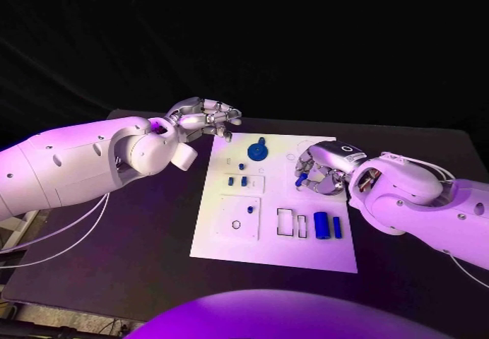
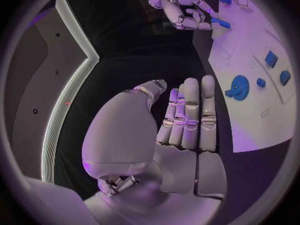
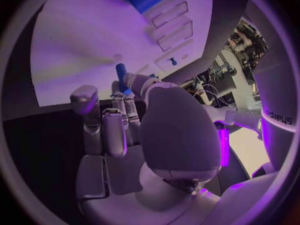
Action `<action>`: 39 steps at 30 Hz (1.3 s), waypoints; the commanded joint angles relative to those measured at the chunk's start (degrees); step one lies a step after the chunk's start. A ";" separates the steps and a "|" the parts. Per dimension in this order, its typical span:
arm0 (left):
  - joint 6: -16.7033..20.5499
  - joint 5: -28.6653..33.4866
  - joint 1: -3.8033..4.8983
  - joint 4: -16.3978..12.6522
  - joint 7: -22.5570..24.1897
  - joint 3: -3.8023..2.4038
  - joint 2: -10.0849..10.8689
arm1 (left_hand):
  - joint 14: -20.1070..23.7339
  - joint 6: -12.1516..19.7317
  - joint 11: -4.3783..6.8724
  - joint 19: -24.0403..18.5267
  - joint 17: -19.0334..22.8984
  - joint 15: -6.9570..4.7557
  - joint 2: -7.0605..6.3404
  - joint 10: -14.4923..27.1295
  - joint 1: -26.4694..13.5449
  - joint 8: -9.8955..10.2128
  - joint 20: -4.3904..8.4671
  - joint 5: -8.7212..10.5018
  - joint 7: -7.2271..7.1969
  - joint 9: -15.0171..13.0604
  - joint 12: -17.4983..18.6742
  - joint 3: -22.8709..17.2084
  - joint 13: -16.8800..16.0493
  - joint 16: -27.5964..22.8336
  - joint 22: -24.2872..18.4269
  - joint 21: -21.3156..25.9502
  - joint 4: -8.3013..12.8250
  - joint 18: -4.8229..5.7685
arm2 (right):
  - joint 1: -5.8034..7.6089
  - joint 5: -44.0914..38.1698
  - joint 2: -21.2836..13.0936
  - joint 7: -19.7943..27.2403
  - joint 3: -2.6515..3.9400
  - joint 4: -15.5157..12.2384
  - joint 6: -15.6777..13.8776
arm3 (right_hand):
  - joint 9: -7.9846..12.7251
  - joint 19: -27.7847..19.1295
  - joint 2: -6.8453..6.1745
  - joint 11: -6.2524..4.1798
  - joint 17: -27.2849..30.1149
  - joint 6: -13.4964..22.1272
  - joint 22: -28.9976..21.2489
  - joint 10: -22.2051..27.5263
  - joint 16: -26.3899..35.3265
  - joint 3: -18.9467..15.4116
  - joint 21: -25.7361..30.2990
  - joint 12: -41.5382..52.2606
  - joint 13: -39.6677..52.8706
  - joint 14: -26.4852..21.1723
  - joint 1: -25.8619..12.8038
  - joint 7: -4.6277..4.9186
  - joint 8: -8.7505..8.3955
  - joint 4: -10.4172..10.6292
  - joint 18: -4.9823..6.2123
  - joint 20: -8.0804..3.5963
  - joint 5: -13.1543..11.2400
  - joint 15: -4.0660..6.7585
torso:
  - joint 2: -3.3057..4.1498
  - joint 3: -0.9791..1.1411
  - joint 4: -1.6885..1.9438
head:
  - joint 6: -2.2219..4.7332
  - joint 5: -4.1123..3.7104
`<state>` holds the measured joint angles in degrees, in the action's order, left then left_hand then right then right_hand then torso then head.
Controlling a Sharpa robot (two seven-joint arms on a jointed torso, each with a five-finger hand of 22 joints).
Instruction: Assemble the parts on the task board
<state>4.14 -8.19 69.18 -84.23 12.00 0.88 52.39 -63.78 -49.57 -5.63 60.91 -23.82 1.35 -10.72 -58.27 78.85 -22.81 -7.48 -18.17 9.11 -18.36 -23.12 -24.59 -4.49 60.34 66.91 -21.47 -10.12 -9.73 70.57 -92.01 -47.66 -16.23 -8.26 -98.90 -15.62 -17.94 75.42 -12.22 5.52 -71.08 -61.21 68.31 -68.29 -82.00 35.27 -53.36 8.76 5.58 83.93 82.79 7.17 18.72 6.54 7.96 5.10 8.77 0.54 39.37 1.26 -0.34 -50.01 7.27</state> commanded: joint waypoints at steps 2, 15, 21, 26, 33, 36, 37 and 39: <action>-1.07 0.02 0.03 0.24 0.26 -0.03 -0.38 | 0.03 0.14 -0.24 0.06 0.03 0.44 0.28 -0.12 -0.29 0.38 -0.37 -0.34 -0.01 -0.07 0.33 -0.03 0.04 -0.37 -0.06 0.23 0.14 -0.58 | 0.89 -0.41 -0.52 -0.16 0.40 -2.47 -1.56 | -1.76 0.10 -0.05 -2.05 -0.02 -0.14 0.08 -2.54 -0.36 -0.01 -0.20 -0.03 0.42 2.39 -0.58 -0.07 0.42 -0.40 -0.46 -0.35 -0.17 0.34 | -0.02 0.17 0.06 | 0.01 1.02; -1.52 0.05 0.00 1.09 0.43 -0.03 -1.32 | 0.05 0.13 -0.24 0.05 0.03 0.44 0.31 -0.12 -0.28 0.40 -0.37 -0.32 -0.01 -0.10 0.35 -0.04 0.04 -0.37 -0.07 0.24 0.18 -0.58 | -0.14 -0.18 5.48 1.20 0.65 -5.98 -0.58 | -2.05 0.00 -0.14 -1.99 0.15 0.28 0.05 -2.31 -0.29 0.13 0.00 -0.37 0.47 2.35 -0.94 -0.05 0.41 -0.64 -0.44 -0.35 -0.17 0.31 | -0.11 0.12 0.08 | 0.01 1.79; -1.83 0.06 0.00 1.34 0.38 -0.02 -2.14 | 0.06 0.12 -0.24 0.05 0.03 0.45 0.34 -0.13 -0.28 0.41 -0.37 -0.32 -0.01 -0.11 0.36 -0.04 0.04 -0.37 -0.08 0.25 0.18 -0.58 | -2.62 -0.52 10.11 2.43 0.36 -4.75 -0.01 | -2.19 -0.11 -0.09 -1.92 0.32 0.57 -0.03 -2.17 -0.22 0.29 0.23 -0.57 0.51 2.31 -1.10 0.02 0.37 -0.81 -0.41 -0.34 -0.09 0.27 | 0.00 -0.03 0.29 | 0.01 2.62; -1.93 0.06 0.00 1.32 0.31 -0.01 -2.35 | 0.08 0.10 -0.25 0.04 0.02 0.45 0.37 -0.13 -0.29 0.41 -0.37 -0.30 0.00 -0.13 0.37 -0.04 0.03 -0.37 -0.09 0.25 0.19 -0.58 | -4.08 -0.71 11.77 2.95 0.17 -3.76 0.22 | -2.31 -0.14 -0.12 -1.88 0.37 0.77 -0.03 -2.09 -0.20 0.38 0.29 -0.71 0.55 2.29 -1.25 0.06 0.35 -0.97 -0.41 -0.31 0.06 0.25 | 0.04 0.01 0.14 | 0.01 3.08; -1.99 0.06 0.00 1.22 0.25 -0.01 -2.37 | 0.08 0.10 -0.25 0.04 0.02 0.45 0.37 -0.13 -0.29 0.41 -0.37 -0.30 0.00 -0.13 0.37 -0.04 0.03 -0.37 -0.09 0.25 0.19 -0.58 | -5.39 -1.09 13.21 3.27 -0.21 -1.95 1.16 | -2.35 -0.14 -0.12 -1.87 0.38 0.83 -0.01 -2.07 -0.19 0.42 0.28 -0.74 0.56 2.29 -1.28 0.07 0.34 -1.04 -0.41 -0.30 0.11 0.25 | 0.01 0.03 0.06 | 0.01 3.44; -2.04 0.06 0.00 1.18 0.19 -0.01 -2.35 | 0.10 0.08 -0.26 0.03 0.02 0.46 0.39 -0.14 -0.33 0.42 -0.38 -0.29 0.00 -0.16 0.38 -0.01 0.03 -0.38 -0.10 0.26 0.18 -0.58 | -5.71 -1.36 13.55 3.31 -0.36 -1.34 1.49 | -2.40 -0.14 -0.14 -1.86 0.39 0.90 0.01 -2.05 -0.19 0.45 0.28 -0.79 0.58 2.29 -1.33 0.09 0.34 -1.12 -0.41 -0.30 0.17 0.23 | 0.03 0.09 0.13 | 0.01 3.50; -2.04 0.06 0.00 1.17 0.18 -0.01 -2.34 | 0.10 0.08 -0.26 0.03 0.02 0.46 0.39 -0.14 -0.33 0.42 -0.38 -0.29 0.00 -0.16 0.38 -0.01 0.03 -0.38 -0.10 0.26 0.18 -0.58 | -5.81 -1.63 13.65 3.32 -0.41 -1.18 1.54 | -2.40 -0.14 -0.14 -1.86 0.39 0.90 0.01 -2.05 -0.19 0.45 0.28 -0.79 0.58 2.29 -1.33 0.09 0.34 -1.12 -0.41 -0.30 0.17 0.23 | 0.05 0.11 0.14 | 0.01 3.58; -2.03 0.06 0.01 1.16 0.15 -0.01 -2.32 | 0.10 0.08 -0.26 0.03 0.02 0.46 0.39 -0.14 -0.33 0.42 -0.38 -0.29 0.00 -0.16 0.38 -0.01 0.03 -0.38 -0.10 0.26 0.18 -0.58 | -5.99 -2.06 13.80 3.37 -0.49 -0.95 1.61 | -2.42 -0.15 -0.14 -1.85 0.41 0.92 0.01 -2.04 -0.18 0.46 0.30 -0.81 0.59 2.28 -1.35 0.10 0.34 -1.14 -0.41 -0.29 0.18 0.23 | 0.05 0.11 0.12 | 0.01 3.65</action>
<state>3.11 -8.20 69.16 -82.92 11.98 0.90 50.14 -63.78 -49.57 -5.63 60.91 -23.82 1.35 -10.72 -58.27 78.85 -22.59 -7.48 -18.17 9.11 -18.44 -23.12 -24.59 -4.50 60.34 66.86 -21.47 -10.12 -9.73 64.71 -92.44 -33.98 -13.64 -8.72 -99.93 -15.37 -20.39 75.42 -12.84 4.85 -70.71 -60.67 68.31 -69.05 -82.00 35.74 -53.35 8.03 6.04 83.93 81.40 7.25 18.93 5.75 7.96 5.11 8.61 0.53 39.40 1.32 -0.23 -50.01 10.82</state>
